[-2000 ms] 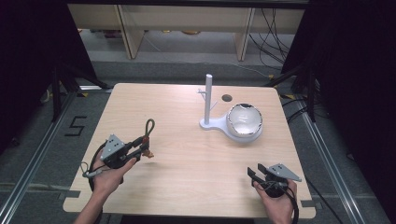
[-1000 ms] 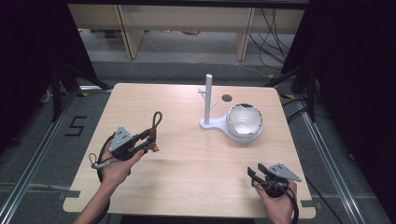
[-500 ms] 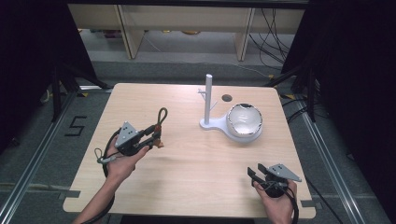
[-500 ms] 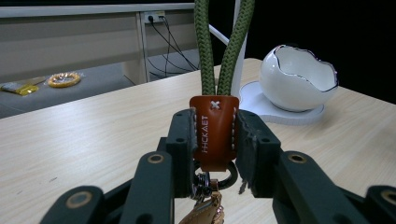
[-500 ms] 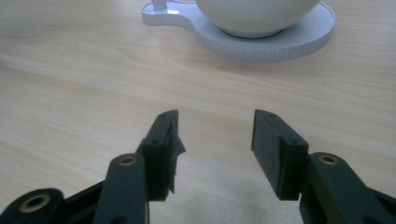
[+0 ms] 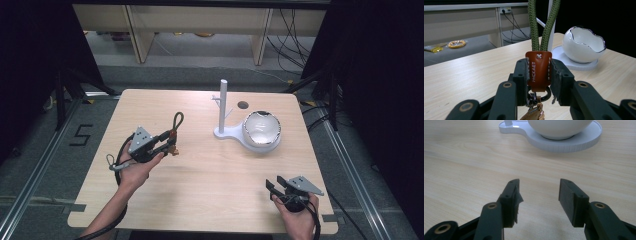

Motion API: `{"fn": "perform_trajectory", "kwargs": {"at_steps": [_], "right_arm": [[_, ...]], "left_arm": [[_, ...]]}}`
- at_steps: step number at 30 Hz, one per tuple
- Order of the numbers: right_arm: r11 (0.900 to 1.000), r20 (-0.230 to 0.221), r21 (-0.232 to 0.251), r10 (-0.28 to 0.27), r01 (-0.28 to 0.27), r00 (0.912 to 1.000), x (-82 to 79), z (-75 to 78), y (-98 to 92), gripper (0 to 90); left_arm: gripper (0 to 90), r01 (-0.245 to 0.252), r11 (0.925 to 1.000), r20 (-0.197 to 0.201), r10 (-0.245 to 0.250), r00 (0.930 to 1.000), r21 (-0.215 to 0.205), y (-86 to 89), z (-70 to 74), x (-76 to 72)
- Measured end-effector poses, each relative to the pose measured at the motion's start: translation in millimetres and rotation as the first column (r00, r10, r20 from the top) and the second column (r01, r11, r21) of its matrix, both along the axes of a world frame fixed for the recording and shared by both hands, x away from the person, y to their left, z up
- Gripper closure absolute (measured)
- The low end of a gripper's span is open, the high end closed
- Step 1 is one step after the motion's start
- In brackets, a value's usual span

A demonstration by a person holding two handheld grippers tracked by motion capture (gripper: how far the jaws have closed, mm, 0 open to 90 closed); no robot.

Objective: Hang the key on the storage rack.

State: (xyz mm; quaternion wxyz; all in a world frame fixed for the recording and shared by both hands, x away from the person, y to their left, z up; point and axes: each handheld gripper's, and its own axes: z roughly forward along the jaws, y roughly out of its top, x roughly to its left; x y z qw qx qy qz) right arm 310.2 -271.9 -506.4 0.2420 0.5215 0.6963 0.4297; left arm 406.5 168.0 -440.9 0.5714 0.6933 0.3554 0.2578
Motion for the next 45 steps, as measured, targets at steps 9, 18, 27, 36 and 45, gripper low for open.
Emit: {"fn": "perform_trajectory", "kwargs": {"at_steps": [9, 18, 27, 36, 45], "right_arm": [[1.0, -0.003, 0.007, 0.0, 0.0, 1.0, -1.3, 0.0, -0.4, 52.2], [1.0, 0.003, 0.01, -0.008, 0.008, 1.0, -1.8, -0.2, -1.5, 52.2], [1.0, -0.006, 0.012, -0.01, 0.01, 0.9999, -3.1, 0.5, -2.5, 52.1], [1.0, -0.002, 0.008, -0.012, 0.012, 0.9999, -3.9, 0.5, -3.3, 52.0], [1.0, 0.004, 0.019, -0.01, 0.01, 0.9999, -3.9, 0.7, -3.3, 52.0]], "left_arm": [[67.8, -0.001, 1.0, -0.004, 0.001, 1.0, 0.002, -3.2, -1.1, 6.8], [67.8, 0.003, 1.0, 0.003, -0.003, 1.0, 0.002, -7.9, -0.8, 12.7], [67.8, 0.006, 0.9999, 0.002, -0.006, 1.0, 0.011, -13.0, -0.5, 17.9], [67.7, 0.01, 0.9997, 0.013, -0.011, 0.9999, 0.022, -17.3, 1.9, 21.8], [67.8, 0.009, 0.9997, 0.022, -0.009, 0.9997, 0.024, -22.6, 4.1, 28.3]]}}
